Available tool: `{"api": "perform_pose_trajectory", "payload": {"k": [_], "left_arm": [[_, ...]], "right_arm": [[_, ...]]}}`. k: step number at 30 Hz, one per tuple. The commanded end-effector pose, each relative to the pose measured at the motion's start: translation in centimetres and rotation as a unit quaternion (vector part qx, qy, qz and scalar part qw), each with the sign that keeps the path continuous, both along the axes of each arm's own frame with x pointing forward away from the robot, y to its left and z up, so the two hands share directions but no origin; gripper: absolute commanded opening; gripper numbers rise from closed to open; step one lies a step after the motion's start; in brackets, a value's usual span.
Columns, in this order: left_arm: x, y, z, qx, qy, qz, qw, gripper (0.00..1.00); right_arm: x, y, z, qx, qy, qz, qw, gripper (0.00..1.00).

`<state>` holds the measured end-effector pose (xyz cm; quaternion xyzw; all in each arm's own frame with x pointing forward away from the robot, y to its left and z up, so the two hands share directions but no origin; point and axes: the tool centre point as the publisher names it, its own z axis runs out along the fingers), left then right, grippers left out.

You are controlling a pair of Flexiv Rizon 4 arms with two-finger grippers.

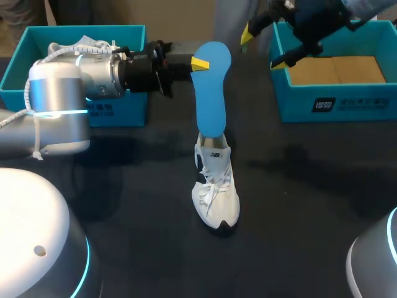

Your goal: Take the shoe out of the shoebox, open the shoe tongue, remove and reinsert the insole, then place the shoe into the shoebox

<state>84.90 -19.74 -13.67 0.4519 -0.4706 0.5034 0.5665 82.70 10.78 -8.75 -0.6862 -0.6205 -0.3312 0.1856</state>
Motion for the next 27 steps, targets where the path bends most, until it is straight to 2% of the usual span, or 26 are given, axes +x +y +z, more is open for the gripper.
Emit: {"api": "perform_pose_trajectory", "payload": {"k": [1, 12, 17, 27], "left_arm": [[0.0, 0.0, 0.0, 0.001, 0.000, 0.000, 1.000, 0.00], [0.0, 0.0, 0.0, 0.001, 0.000, 0.000, 1.000, 0.00], [0.0, 0.0, 0.0, 0.001, 0.000, 0.000, 1.000, 0.00], [0.0, 0.0, 0.0, 0.001, 0.000, 0.000, 1.000, 0.00]], "right_arm": [[0.1, -0.3, -1.0, 0.151, -0.023, 0.028, 0.988, 1.00], [0.3, -0.6, -2.5, 0.190, -0.017, 0.042, 0.981, 1.00], [0.4, -0.7, -2.9, 0.223, -0.024, 0.044, 0.973, 1.00], [0.4, -0.8, -3.7, 0.256, -0.033, 0.048, 0.965, 1.00]]}}
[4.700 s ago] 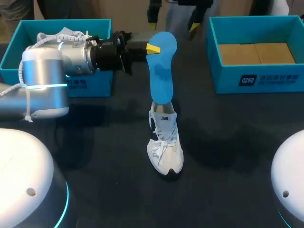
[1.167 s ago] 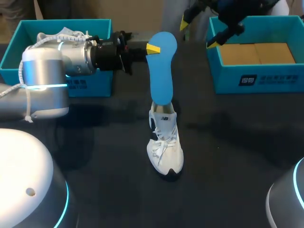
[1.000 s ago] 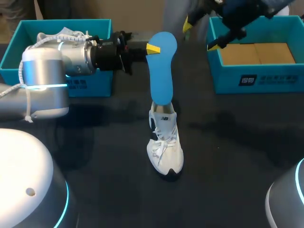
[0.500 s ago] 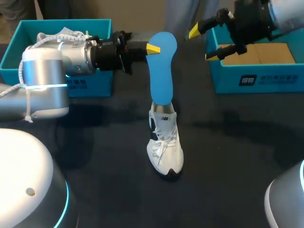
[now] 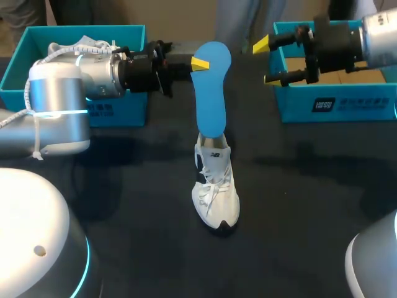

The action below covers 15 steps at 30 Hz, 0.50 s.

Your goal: Take the shoe out of the shoebox, open the shoe tongue, remove and reinsert the insole, then place the shoe into the shoebox

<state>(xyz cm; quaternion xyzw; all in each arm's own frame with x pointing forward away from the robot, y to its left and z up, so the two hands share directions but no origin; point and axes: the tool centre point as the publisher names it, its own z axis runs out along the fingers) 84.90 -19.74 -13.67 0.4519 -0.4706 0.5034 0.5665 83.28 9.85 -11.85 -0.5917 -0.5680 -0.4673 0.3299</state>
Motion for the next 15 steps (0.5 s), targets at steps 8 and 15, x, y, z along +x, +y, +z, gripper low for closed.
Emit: {"api": "perform_pose_trajectory", "payload": {"k": [8, 15], "left_arm": [[-0.03, 0.01, 0.03, 0.001, 0.000, 0.000, 1.000, 0.00], [-0.03, 0.01, 0.03, 0.001, 0.000, 0.000, 1.000, 0.00]], "right_arm": [[-0.34, 0.24, -1.22, 0.072, 0.000, 0.015, 0.997, 1.00], [-0.34, 0.24, -1.22, 0.072, 0.000, 0.015, 0.997, 1.00]]}}
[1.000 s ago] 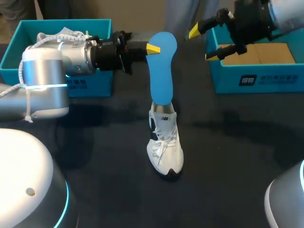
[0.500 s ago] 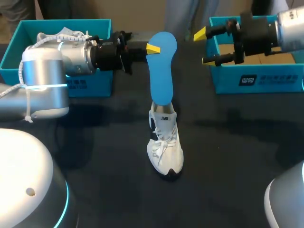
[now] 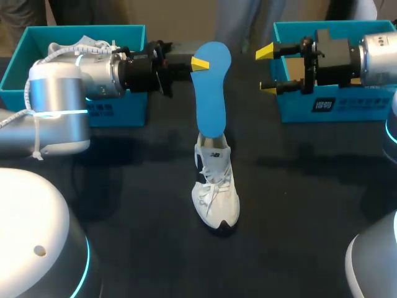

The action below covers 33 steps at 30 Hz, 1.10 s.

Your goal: Take the shoe out of the shoebox, open the shoe tongue, remove and reinsert the insole, then place the shoe into the shoebox

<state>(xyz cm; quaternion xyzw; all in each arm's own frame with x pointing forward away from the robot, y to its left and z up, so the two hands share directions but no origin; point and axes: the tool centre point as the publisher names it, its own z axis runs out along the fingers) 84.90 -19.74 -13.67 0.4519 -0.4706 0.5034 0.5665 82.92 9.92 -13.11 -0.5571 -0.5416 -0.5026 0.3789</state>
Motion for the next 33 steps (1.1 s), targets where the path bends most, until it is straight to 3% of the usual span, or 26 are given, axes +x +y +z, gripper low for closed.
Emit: {"api": "perform_pose_trajectory", "payload": {"k": [1, 10, 15, 21, 23, 30, 33], "left_arm": [[0.0, 0.0, 0.0, 0.001, 0.000, 0.000, 1.000, 0.00], [0.0, 0.0, 0.0, 0.001, 0.000, 0.000, 1.000, 0.00], [0.2, -0.3, 0.2, 0.020, -0.159, 0.013, 0.987, 0.00], [0.6, -0.1, 0.9, -0.028, -0.298, 0.025, 0.954, 0.00], [0.9, 0.2, 1.3, -0.049, -0.342, 0.036, 0.938, 0.00], [1.7, 0.9, 1.6, -0.048, -0.482, 0.045, 0.873, 0.00], [2.3, 1.1, 1.6, -0.038, -0.584, 0.048, 0.809, 0.00]], "right_arm": [[0.0, 0.2, 0.0, -0.001, 0.000, -0.001, 1.000, 1.00], [0.0, 0.2, 0.0, -0.001, 0.000, -0.001, 1.000, 1.00], [0.0, 0.2, 0.0, -0.001, 0.000, -0.001, 1.000, 1.00], [0.0, 0.2, 0.0, -0.001, 0.000, -0.001, 1.000, 1.00], [0.0, 0.2, 0.0, -0.001, 0.000, -0.001, 1.000, 1.00], [0.0, 0.2, 0.0, -0.001, 0.000, -0.001, 1.000, 1.00], [0.0, 0.2, 0.0, -0.001, 0.000, -0.001, 1.000, 1.00]]}}
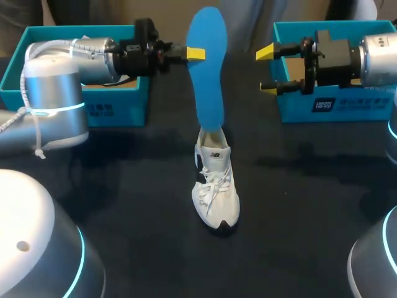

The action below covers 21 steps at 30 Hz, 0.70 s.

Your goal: Take the shoe out of the shoebox, open the shoe tongue, remove and reinsert the insole, then place the shoe into the shoebox

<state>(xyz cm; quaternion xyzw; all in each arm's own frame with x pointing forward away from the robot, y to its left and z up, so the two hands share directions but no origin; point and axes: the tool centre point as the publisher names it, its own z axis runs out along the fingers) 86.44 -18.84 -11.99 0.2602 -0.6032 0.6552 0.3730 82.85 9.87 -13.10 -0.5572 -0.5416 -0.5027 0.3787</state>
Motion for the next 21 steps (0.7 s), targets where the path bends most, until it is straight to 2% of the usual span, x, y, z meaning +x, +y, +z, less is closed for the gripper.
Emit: {"api": "perform_pose_trajectory", "payload": {"k": [1, 2, 3, 5, 9, 11, 21], "left_arm": [[0.9, 0.4, -0.1, -0.007, -0.323, 0.022, 0.946, 0.00], [1.0, 0.4, -0.1, -0.004, -0.338, 0.021, 0.941, 0.00], [1.3, 0.6, 0.0, -0.002, -0.383, 0.031, 0.923, 0.00], [1.5, 0.8, 0.4, 0.003, -0.430, 0.037, 0.902, 0.00], [1.4, 1.0, 1.4, -0.011, -0.490, 0.061, 0.869, 0.00], [1.2, 0.9, 1.6, -0.003, -0.501, 0.069, 0.862, 0.00], [1.2, 0.9, 1.6, -0.003, -0.501, 0.069, 0.862, 0.00]], "right_arm": [[0.1, 0.2, 0.0, -0.001, 0.001, 0.000, 1.000, 1.00], [0.1, 0.2, 0.0, -0.001, 0.001, 0.000, 1.000, 1.00], [0.1, 0.2, 0.0, -0.001, 0.001, 0.000, 1.000, 1.00], [0.1, 0.2, 0.0, -0.001, 0.001, 0.000, 1.000, 1.00], [0.1, 0.2, 0.0, -0.001, 0.001, 0.000, 1.000, 1.00], [0.1, 0.2, 0.0, -0.001, 0.001, 0.000, 1.000, 1.00], [0.1, 0.2, 0.0, -0.001, 0.001, 0.000, 1.000, 1.00]]}}
